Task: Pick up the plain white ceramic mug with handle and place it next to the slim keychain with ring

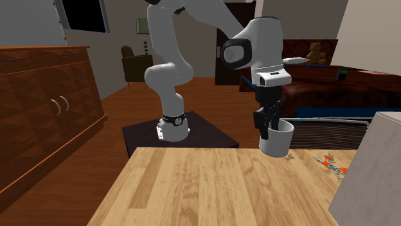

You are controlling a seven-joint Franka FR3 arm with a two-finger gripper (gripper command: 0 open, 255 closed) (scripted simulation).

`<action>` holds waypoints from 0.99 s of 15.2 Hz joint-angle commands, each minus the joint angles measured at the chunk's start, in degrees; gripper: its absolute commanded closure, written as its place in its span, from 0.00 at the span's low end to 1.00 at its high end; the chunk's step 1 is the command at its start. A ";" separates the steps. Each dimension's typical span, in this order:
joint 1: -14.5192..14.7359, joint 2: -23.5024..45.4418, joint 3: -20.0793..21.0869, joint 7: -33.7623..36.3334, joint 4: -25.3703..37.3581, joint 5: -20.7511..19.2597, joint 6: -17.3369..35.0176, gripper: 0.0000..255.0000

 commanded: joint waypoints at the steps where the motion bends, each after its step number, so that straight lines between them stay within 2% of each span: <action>1: 0.00 0.00 0.00 0.00 0.01 0.00 0.00 0.00; 4: 0.00 0.00 0.00 0.00 0.01 0.00 0.00 0.00; 8: 0.08 -6.69 -0.21 -0.18 1.53 0.22 -8.22 0.00; 15: 0.09 -6.69 -0.22 -0.18 1.53 0.22 -8.22 0.00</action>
